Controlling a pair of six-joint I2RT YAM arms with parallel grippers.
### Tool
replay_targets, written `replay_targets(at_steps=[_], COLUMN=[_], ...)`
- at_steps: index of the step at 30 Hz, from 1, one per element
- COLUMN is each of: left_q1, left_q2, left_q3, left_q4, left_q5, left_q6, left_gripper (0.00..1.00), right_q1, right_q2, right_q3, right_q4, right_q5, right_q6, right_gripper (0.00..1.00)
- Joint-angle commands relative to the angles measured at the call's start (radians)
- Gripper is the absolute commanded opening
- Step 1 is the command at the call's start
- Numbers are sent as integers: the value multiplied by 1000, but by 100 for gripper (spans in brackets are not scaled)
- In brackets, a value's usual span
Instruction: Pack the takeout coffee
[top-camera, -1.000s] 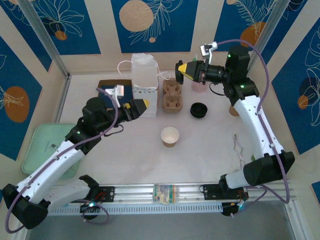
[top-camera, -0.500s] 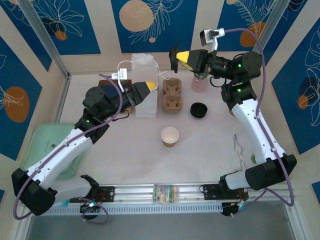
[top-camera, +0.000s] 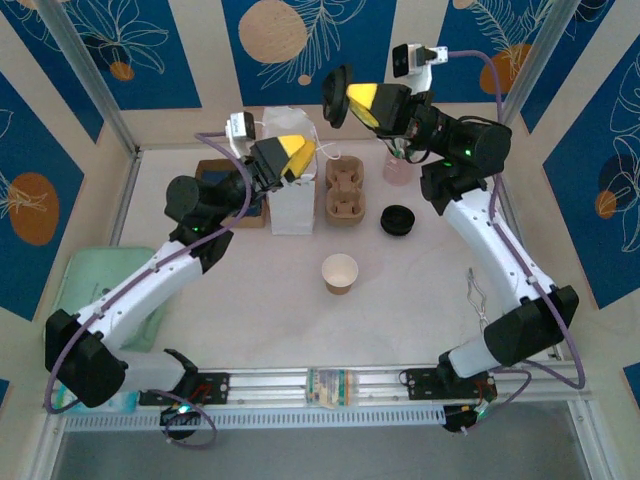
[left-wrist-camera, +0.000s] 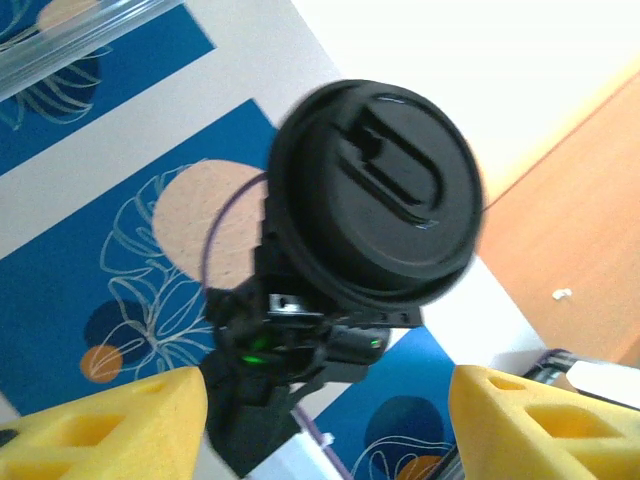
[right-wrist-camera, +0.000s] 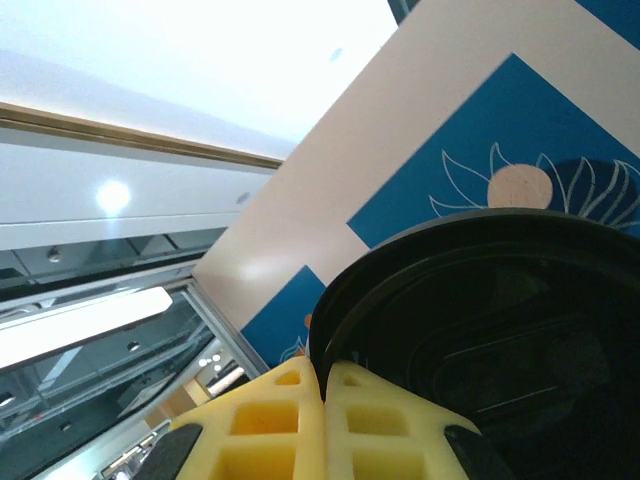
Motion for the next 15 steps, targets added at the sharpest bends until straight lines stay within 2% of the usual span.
replay_targets(at_steps=[1, 9, 15], left_q1=[6, 6, 4], left_q2=[3, 24, 40], left_q3=[60, 76, 86], left_q4=[134, 174, 210], left_q5=[5, -11, -23], left_q6=[-48, -82, -104], left_gripper=[65, 64, 64], right_q1=[26, 86, 109], right_q2=[34, 83, 135], right_q3=[61, 116, 148], right_q4=[156, 187, 279], right_q5=[90, 112, 150], right_q6=[84, 96, 160], right_gripper=[0, 0, 0])
